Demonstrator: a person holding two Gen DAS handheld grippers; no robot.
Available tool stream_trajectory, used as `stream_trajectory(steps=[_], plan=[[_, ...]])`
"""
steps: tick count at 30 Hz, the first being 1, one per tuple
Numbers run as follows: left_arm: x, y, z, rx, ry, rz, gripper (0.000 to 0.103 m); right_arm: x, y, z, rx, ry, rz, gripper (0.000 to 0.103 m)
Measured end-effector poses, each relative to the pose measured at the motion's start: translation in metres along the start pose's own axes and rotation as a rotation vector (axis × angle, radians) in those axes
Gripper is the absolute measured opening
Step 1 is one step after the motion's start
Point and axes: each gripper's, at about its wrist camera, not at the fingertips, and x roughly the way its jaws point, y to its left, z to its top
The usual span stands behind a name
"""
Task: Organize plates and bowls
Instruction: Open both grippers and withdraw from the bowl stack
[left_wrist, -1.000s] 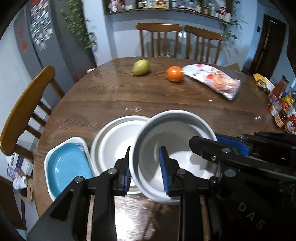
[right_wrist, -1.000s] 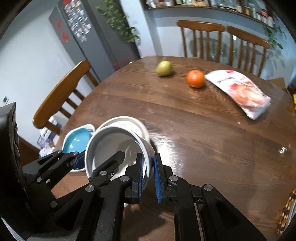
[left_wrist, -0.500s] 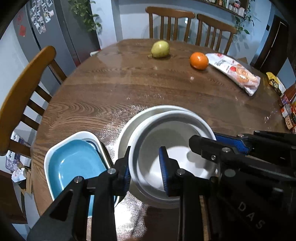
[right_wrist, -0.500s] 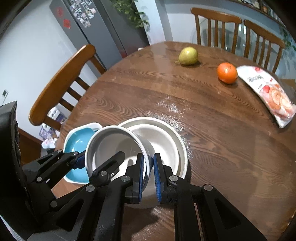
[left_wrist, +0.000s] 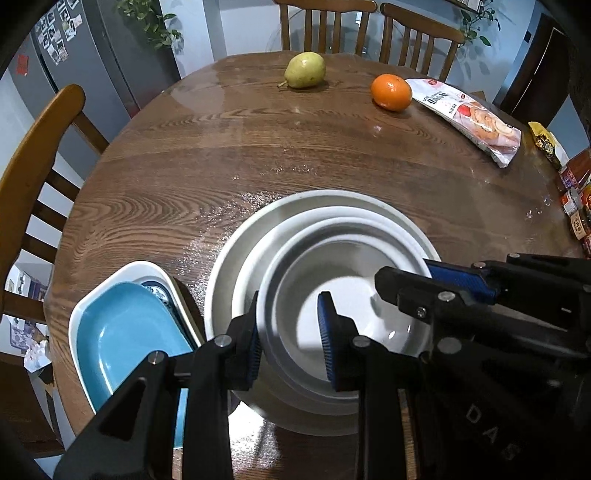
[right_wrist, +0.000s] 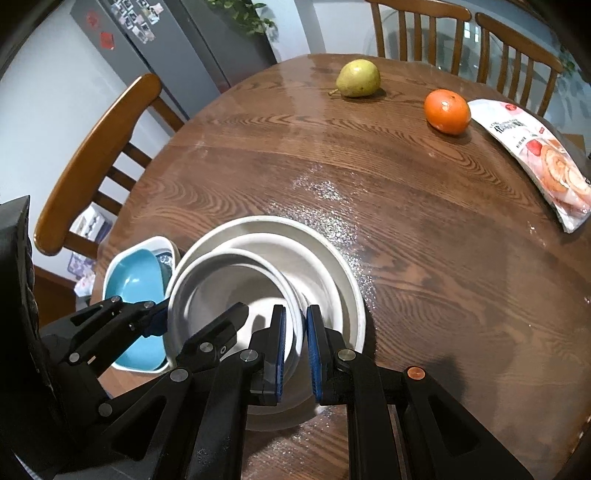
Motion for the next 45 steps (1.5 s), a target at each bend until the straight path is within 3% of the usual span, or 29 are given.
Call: stream_trajectory(steps=[6,11,16,20,26,30,45], plan=[[-0.006,0.001,0.003,-0.008,-0.028,0.004,0.028,-0.009,0.005,0.002,-0.022,-0.038,-0.026,0.015],[-0.026,-0.001,0.003,0.007,-0.096,0.049,0.061,-0.023,0.006,0.002,-0.036,-0.077,-0.046,0.015],[-0.045,0.0,0.001,0.0,-0.152,0.053,0.063,-0.044,0.006,-0.003,-0.038,-0.133,-0.047,0.015],[-0.064,0.002,-0.004,-0.006,-0.207,0.063,0.078,-0.061,0.005,-0.007,-0.031,-0.17,-0.036,0.017],[-0.077,0.004,-0.005,-0.021,-0.242,0.07,0.079,-0.082,0.002,-0.015,-0.016,-0.212,-0.025,0.028],[-0.083,0.008,-0.008,-0.03,-0.252,0.076,0.083,-0.092,-0.004,-0.02,0.009,-0.232,-0.021,0.046],[-0.083,0.022,-0.02,-0.046,-0.231,0.083,0.085,-0.086,-0.029,-0.039,0.118,-0.204,-0.014,0.047]])
